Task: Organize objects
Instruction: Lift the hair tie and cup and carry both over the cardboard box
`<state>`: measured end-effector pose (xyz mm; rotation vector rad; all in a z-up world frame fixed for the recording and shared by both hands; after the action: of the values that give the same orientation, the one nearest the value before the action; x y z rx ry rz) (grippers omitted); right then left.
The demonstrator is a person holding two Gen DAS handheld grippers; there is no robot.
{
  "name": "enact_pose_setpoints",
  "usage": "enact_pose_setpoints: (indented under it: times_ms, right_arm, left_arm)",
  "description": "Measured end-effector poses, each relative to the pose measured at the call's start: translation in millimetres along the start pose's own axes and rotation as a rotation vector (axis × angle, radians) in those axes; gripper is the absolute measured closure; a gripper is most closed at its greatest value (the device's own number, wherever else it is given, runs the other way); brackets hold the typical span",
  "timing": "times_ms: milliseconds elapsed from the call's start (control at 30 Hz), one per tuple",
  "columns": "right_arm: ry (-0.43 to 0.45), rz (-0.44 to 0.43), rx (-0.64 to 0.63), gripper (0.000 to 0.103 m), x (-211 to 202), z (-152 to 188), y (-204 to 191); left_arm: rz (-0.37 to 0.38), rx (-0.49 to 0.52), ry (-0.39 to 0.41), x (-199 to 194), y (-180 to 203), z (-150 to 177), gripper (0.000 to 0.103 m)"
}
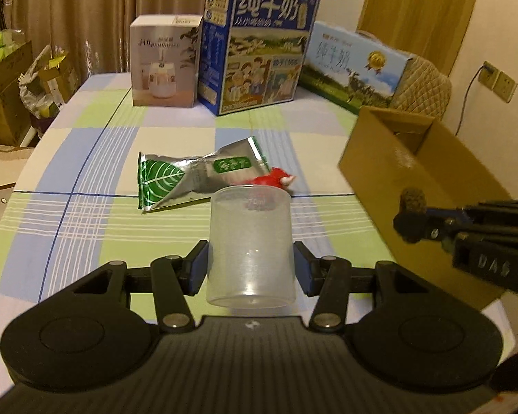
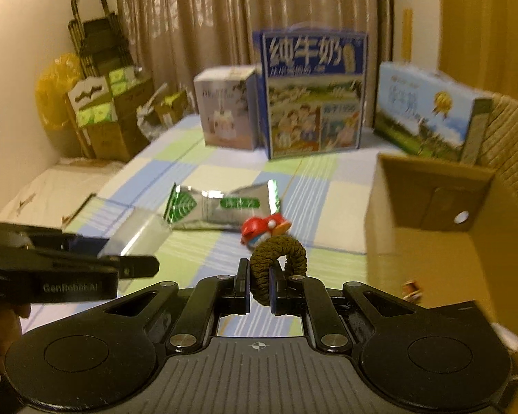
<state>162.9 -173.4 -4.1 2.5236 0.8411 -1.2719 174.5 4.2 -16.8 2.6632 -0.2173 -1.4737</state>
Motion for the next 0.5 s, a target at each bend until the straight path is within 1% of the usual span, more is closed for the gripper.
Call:
enact_pose_setpoints:
  times_ms: [167,333,500]
  right_arm:
    - [0.041,0.032,-0.004,0.096,-43.3,4.9,9.1]
    - [0.060,0.068,0.019,0.096,-71.3,16.0,26.1]
    - [0.069,0.122,0.056,0.096,-99.1,35.5,55.9]
  left_arm:
    - [0.010,0.015,0.019,-32.1,24.1,7.9,0.057]
    - [0.012,0.057,0.038,-54.7,51.4,10.7,0.057]
    - [0.035,0.108,0.054,-67.2,82.9,9.4,0.057]
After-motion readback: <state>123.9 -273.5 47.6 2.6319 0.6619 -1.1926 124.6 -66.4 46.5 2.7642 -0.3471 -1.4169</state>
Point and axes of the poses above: each gripper's, at about its wrist camera, not at the fingertips, and x roughly the way its jaws point, y to its right, z to its underside, the point moved 2 cm from there along x, roughly the way its jaws point, and after that the axes turned 13 degrees about -y, right-handed, at the moved point
